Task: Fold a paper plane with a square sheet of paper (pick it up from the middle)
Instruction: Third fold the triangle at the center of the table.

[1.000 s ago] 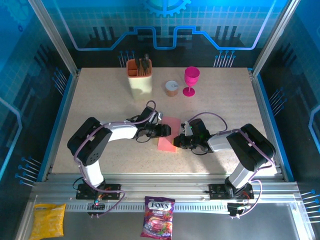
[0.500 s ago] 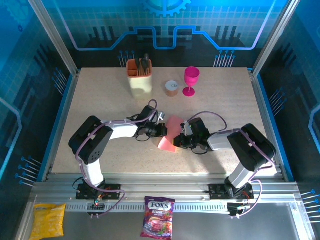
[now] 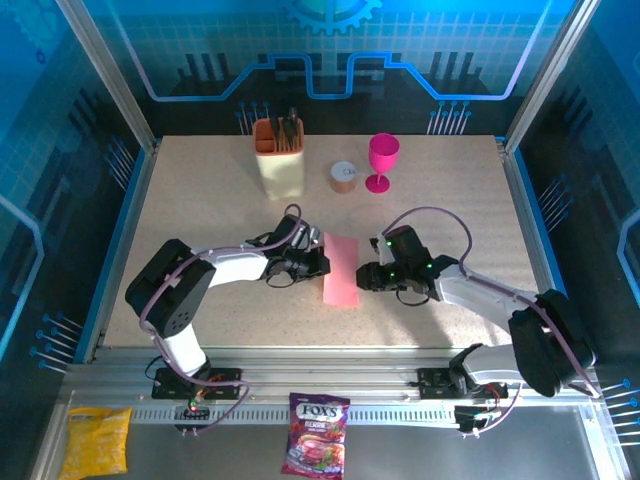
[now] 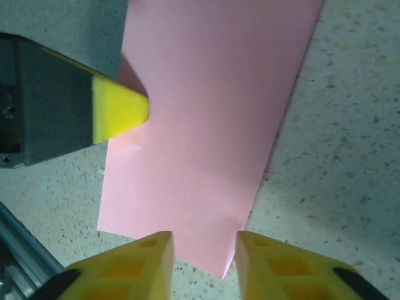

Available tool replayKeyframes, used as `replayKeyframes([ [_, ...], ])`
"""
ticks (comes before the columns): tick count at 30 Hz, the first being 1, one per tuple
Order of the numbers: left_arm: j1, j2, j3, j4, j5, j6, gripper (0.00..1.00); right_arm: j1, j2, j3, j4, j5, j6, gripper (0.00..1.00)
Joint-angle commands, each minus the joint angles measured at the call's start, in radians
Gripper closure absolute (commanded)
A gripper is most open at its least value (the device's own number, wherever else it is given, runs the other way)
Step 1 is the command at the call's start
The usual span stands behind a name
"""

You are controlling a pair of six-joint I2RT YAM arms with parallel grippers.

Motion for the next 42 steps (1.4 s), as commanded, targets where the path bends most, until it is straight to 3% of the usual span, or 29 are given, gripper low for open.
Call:
replayKeyframes([
  [1, 0.003, -0.047, -0.034, -0.015, -0.018, -0.172, 1.0, 0.099, -0.015, 0.03, -0.119, 0.134, -0.072, 0.54],
  [3, 0.002, -0.048, -0.041, -0.02, -0.014, -0.214, 1.0, 0.172, -0.009, 0.044, -0.122, 0.185, -0.09, 0.46],
  [11, 0.003, -0.029, -0.019, -0.06, 0.014, -0.237, 1.0, 0.411, 0.083, 0.116, -0.119, 0.373, -0.129, 0.36],
  [20, 0.004, -0.01, 0.014, -0.077, 0.035, -0.218, 1.0, 0.464, 0.227, 0.213, -0.139, 0.464, -0.122, 0.37],
  [24, 0.004, -0.006, 0.018, -0.082, 0.039, -0.21, 1.0, 0.456, 0.25, 0.222, -0.147, 0.481, -0.128, 0.48],
  [36, 0.004, 0.011, 0.021, -0.068, 0.054, -0.199, 1.0, 0.392, 0.23, 0.221, -0.132, 0.414, -0.133, 0.99],
  [41, 0.008, -0.004, 0.044, -0.118, 0.041, -0.151, 1.0, 0.371, 0.217, 0.222, -0.126, 0.369, -0.144, 1.0],
  [42, 0.014, -0.016, 0.054, -0.138, 0.039, -0.13, 0.96, 0.366, 0.214, 0.217, -0.123, 0.352, -0.147, 1.0],
])
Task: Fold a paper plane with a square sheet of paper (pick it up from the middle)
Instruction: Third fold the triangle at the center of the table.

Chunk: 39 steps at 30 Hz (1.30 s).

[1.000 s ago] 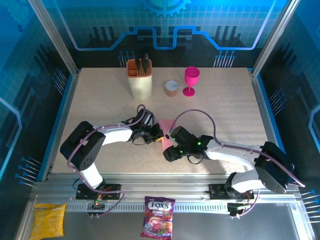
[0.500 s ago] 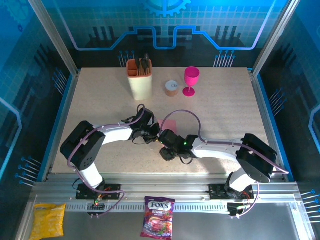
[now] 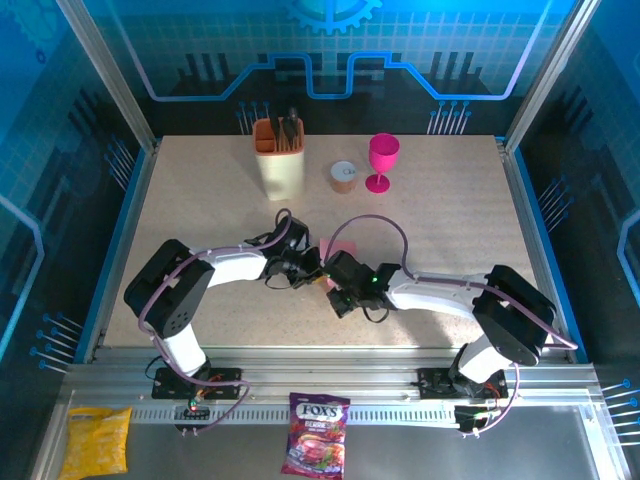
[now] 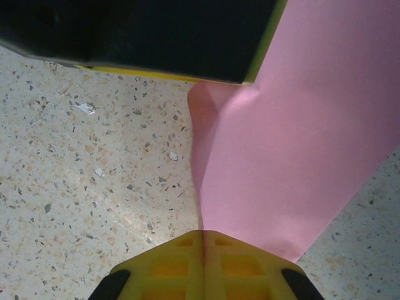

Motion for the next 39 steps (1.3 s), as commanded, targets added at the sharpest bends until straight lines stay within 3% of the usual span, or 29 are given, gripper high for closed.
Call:
replayKeyframes([
  [1, 0.014, -0.032, 0.049, -0.082, 0.016, 0.072, 0.87, -0.02, -0.027, 0.013, 0.007, -0.056, -0.013, 1.0],
  [4, 0.035, -0.075, 0.087, -0.159, -0.007, 0.134, 0.68, -0.024, -0.026, -0.002, 0.015, -0.08, -0.016, 1.0],
  [10, 0.073, -0.102, 0.167, -0.232, -0.013, 0.194, 0.65, -0.025, -0.019, -0.029, 0.04, -0.116, -0.008, 1.0],
  [21, 0.069, 0.139, 0.367, -0.268, 0.074, 0.275, 0.76, -0.027, -0.014, -0.026, 0.052, -0.145, 0.007, 1.0],
  [28, 0.071, 0.267, 0.438, -0.339, 0.06, 0.369, 0.84, -0.066, -0.011, -0.015, 0.05, -0.187, -0.012, 1.0],
  [39, 0.072, 0.313, 0.44, -0.366, 0.028, 0.419, 0.96, -0.182, 0.018, 0.012, 0.029, -0.265, -0.064, 1.0],
])
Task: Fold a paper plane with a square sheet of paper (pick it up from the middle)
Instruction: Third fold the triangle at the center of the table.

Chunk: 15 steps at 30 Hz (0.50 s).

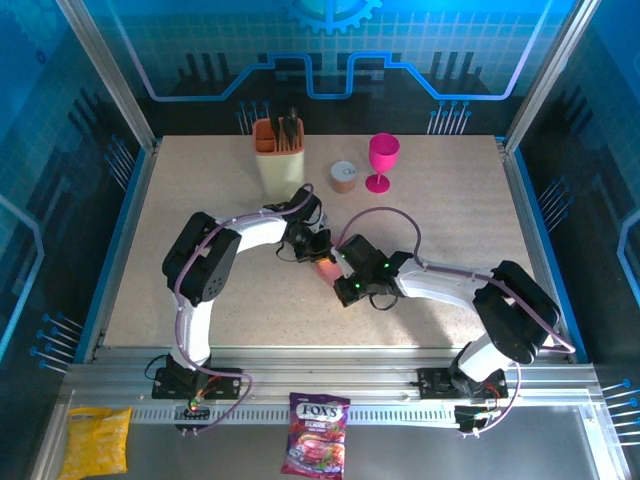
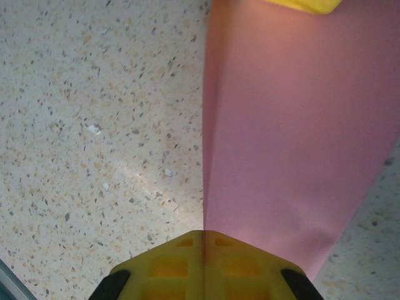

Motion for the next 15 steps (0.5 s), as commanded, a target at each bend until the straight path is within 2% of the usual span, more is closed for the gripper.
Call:
replayKeyframes([
  [1, -0.001, 0.015, 0.015, -0.037, -0.013, 0.036, 0.96, -0.033, 0.016, 0.028, -0.02, -0.041, -0.035, 1.0],
  [8, 0.001, 0.023, 0.013, -0.036, -0.017, 0.043, 1.0, -0.091, 0.021, 0.035, -0.033, -0.065, -0.058, 1.0],
  [15, 0.0, 0.01, 0.019, -0.048, -0.021, 0.055, 1.0, -0.067, 0.011, 0.051, -0.022, -0.113, -0.044, 1.0],
])
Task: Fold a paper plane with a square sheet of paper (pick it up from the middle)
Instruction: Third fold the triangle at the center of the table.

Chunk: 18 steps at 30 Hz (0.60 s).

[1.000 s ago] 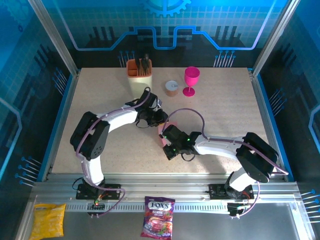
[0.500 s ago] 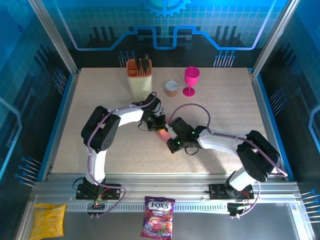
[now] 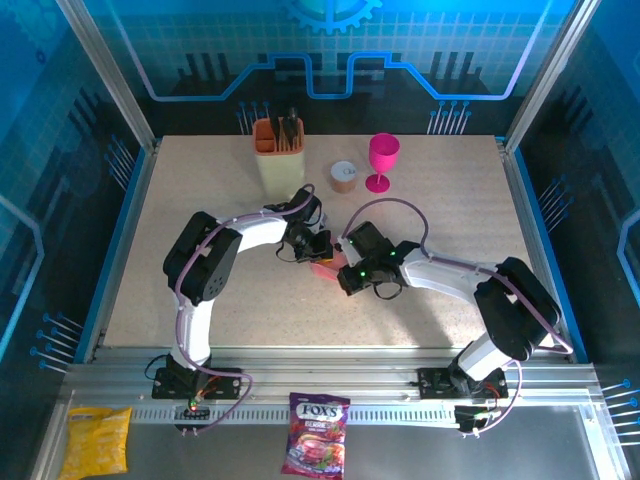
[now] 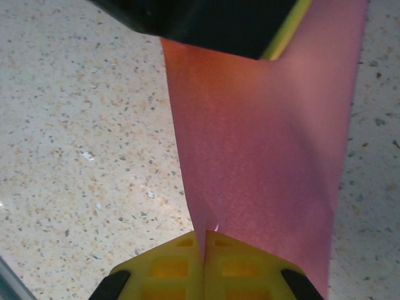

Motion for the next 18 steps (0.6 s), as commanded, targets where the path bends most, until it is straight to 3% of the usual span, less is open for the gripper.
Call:
replayKeyframes([
  [1, 0.0, -0.003, 0.023, -0.048, -0.02, 0.028, 1.0, 0.027, 0.001, 0.008, 0.0, -0.038, 0.001, 1.0],
  [9, 0.011, -0.103, 0.021, -0.065, -0.076, -0.012, 0.84, 0.108, -0.01, -0.038, 0.015, 0.009, 0.071, 1.0],
  [12, 0.014, -0.142, 0.005, -0.082, -0.106, -0.03, 0.84, 0.129, -0.007, -0.045, 0.019, 0.029, 0.096, 1.0],
  [18, 0.014, -0.166, -0.02, -0.13, -0.135, -0.019, 0.93, 0.157, 0.01, -0.045, 0.026, 0.051, 0.131, 1.0],
])
